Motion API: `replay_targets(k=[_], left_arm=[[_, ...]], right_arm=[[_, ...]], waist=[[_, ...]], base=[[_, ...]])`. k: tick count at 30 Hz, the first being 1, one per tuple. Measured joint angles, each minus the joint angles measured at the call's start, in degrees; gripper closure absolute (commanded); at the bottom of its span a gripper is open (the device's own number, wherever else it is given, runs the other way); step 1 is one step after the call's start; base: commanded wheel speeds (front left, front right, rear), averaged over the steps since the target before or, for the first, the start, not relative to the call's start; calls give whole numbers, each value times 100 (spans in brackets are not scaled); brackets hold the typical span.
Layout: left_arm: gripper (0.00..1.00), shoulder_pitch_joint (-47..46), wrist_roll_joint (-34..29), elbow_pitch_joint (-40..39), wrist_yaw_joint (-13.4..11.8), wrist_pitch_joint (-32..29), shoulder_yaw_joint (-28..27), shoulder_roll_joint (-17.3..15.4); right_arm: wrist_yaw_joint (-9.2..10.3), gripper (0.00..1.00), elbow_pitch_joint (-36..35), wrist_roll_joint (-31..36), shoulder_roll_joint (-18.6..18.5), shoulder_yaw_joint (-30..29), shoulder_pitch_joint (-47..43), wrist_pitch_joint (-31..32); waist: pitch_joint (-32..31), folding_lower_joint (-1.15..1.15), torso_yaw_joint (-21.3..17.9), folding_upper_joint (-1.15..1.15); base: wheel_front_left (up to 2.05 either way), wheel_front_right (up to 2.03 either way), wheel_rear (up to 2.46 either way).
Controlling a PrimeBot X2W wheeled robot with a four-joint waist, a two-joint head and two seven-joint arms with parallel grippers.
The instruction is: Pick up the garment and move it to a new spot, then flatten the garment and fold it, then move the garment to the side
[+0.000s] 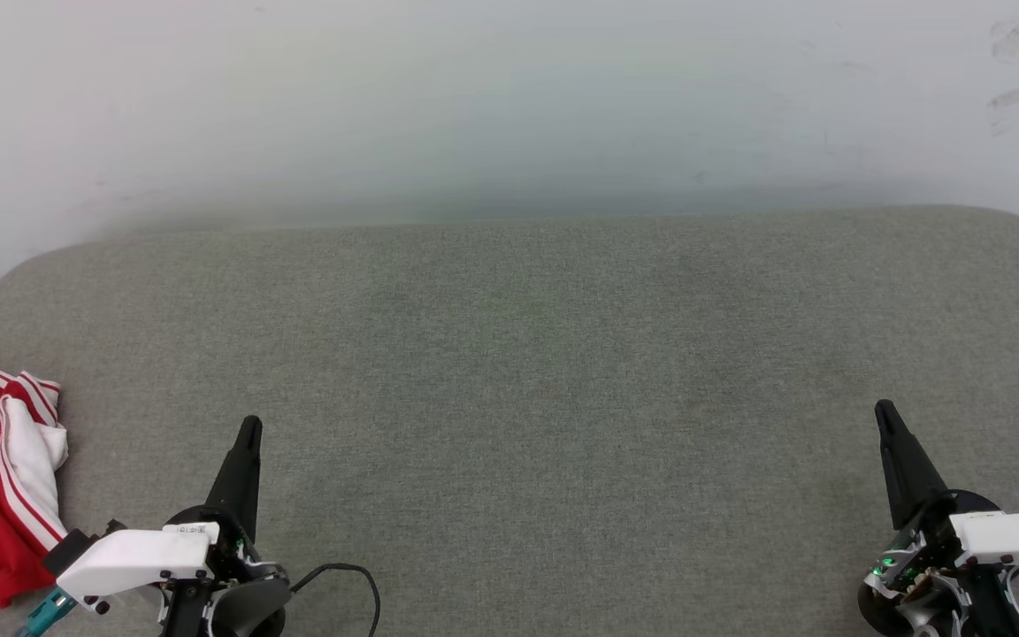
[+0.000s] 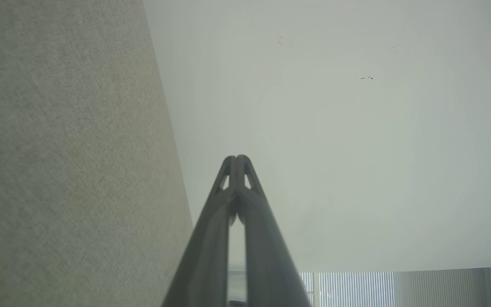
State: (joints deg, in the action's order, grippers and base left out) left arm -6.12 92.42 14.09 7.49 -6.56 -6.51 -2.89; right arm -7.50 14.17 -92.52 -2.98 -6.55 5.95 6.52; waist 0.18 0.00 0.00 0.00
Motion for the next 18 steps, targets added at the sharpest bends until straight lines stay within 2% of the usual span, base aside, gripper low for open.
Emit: replay_targets(k=[18], left_arm=[[100,0,0,0,0,0,1,0]], right_arm=[[0,100,0,0,0,1,0,-1]], waist=[[0,1,0,0]], base=[[0,0,0]])
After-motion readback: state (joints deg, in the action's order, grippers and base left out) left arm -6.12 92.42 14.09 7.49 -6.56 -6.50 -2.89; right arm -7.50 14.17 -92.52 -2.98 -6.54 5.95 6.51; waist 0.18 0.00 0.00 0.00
